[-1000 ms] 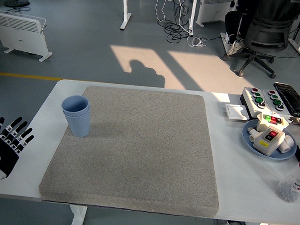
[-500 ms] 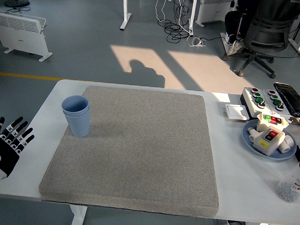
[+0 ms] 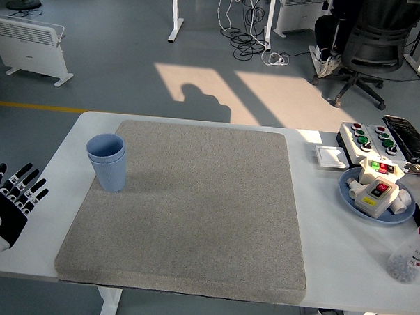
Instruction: Push cup pick cup insert cup
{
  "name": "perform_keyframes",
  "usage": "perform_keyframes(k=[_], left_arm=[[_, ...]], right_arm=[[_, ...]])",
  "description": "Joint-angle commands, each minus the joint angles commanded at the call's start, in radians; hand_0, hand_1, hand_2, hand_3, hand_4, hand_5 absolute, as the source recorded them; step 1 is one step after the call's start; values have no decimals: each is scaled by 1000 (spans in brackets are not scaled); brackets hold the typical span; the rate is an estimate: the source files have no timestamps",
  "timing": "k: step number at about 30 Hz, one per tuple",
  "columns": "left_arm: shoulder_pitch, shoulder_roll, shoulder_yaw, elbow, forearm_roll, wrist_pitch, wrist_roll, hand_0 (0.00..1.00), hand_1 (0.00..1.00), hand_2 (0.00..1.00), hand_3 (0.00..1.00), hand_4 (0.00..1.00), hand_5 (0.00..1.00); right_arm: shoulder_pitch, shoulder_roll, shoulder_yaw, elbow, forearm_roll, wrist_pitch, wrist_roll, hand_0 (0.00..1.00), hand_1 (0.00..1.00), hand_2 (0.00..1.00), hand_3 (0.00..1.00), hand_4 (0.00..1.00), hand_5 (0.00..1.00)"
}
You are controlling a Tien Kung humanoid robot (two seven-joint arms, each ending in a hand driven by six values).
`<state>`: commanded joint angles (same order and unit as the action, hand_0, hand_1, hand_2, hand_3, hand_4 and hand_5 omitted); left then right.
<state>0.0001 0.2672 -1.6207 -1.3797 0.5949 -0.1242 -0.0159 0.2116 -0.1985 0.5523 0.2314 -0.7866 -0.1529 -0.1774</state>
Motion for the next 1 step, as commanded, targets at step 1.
perform_keyframes(k=[1], left_arm=[[0,0,0,0,0,0,0,901,902,936,884,678,998]], right_arm=[[0,0,0,0,0,0,0,730,664,636,572,128,365]])
